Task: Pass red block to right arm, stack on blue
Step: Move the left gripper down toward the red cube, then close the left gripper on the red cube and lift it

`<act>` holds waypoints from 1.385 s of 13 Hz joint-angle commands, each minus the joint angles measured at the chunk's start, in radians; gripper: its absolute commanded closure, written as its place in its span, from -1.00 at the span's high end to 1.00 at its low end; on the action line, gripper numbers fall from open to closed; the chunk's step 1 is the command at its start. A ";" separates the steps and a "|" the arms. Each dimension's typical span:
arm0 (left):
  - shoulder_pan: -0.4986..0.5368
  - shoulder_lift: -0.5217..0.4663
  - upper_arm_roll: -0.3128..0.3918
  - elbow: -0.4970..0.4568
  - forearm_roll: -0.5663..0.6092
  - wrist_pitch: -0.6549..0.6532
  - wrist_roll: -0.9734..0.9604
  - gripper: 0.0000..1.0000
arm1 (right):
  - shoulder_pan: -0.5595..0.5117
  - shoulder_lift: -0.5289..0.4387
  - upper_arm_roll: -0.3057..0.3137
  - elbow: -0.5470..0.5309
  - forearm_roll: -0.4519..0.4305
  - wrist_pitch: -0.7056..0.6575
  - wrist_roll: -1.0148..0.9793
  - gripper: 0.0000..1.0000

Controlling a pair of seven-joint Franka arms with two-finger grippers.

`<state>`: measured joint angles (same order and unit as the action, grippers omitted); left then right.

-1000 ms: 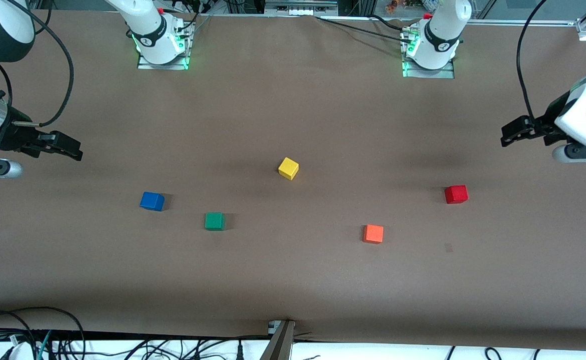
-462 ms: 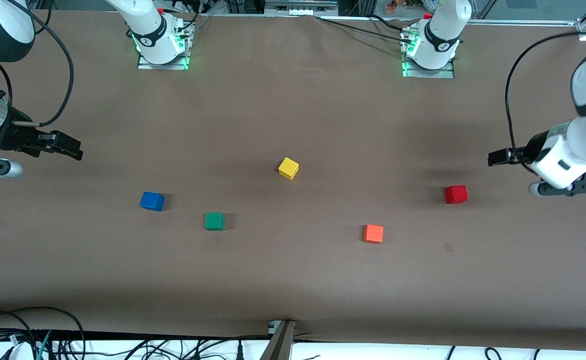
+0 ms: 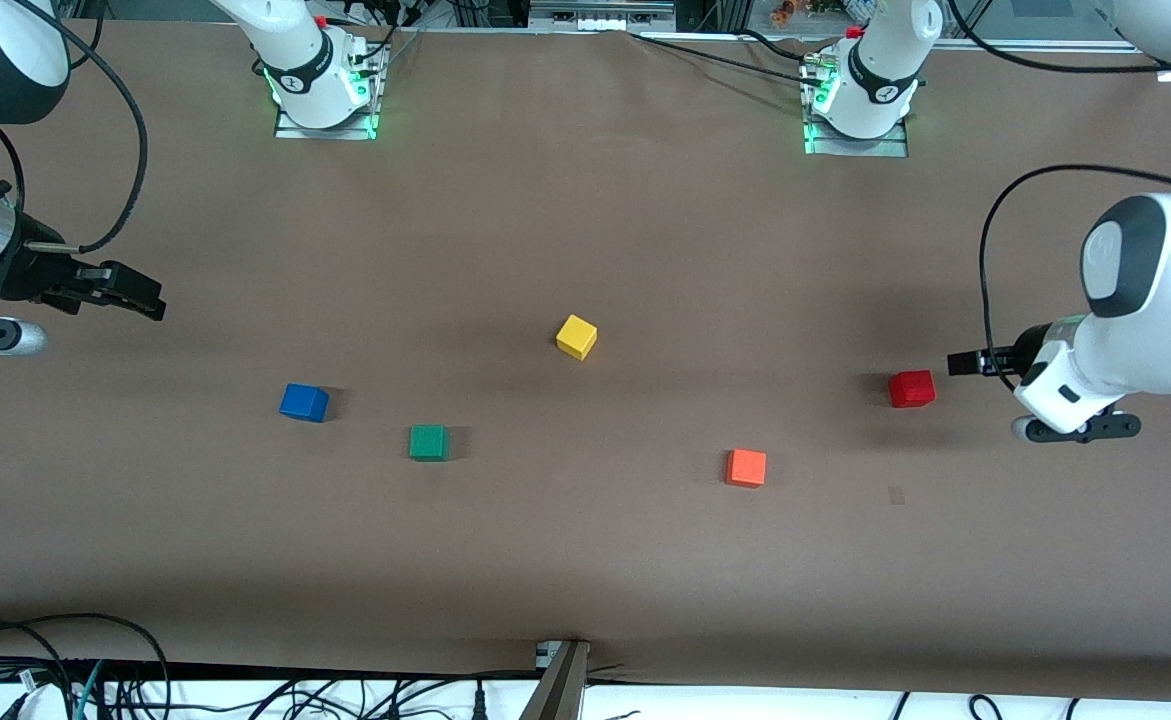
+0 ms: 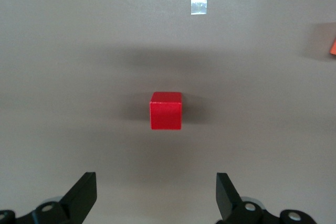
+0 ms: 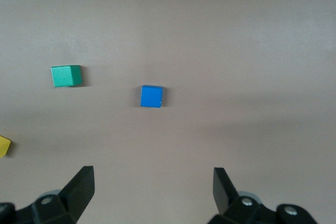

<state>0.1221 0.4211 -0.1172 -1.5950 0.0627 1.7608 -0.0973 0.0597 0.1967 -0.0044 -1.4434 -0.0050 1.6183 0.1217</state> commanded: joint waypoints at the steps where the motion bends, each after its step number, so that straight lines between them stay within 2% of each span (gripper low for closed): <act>1: 0.005 0.015 -0.007 -0.078 0.054 0.115 0.005 1.00 | 0.003 -0.010 0.001 0.005 -0.007 -0.017 0.018 1.00; 5: 0.019 0.047 -0.007 -0.178 0.097 0.308 0.010 1.00 | 0.003 -0.010 0.001 0.005 -0.007 -0.017 0.016 1.00; 7: 0.030 0.079 -0.007 -0.191 0.097 0.359 0.014 1.00 | 0.003 -0.010 0.001 0.005 -0.007 -0.017 0.016 1.00; 14: 0.034 0.154 -0.010 -0.192 0.080 0.411 0.010 1.00 | 0.003 -0.010 0.001 0.005 -0.007 -0.017 0.015 1.00; 18: 0.033 0.148 -0.015 -0.214 0.080 0.396 0.010 1.00 | 0.003 -0.010 0.001 0.005 -0.007 -0.017 0.013 1.00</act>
<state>0.1481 0.5805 -0.1215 -1.7944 0.1320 2.1597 -0.0919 0.0597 0.1967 -0.0044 -1.4434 -0.0050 1.6177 0.1217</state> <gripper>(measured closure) 0.000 0.000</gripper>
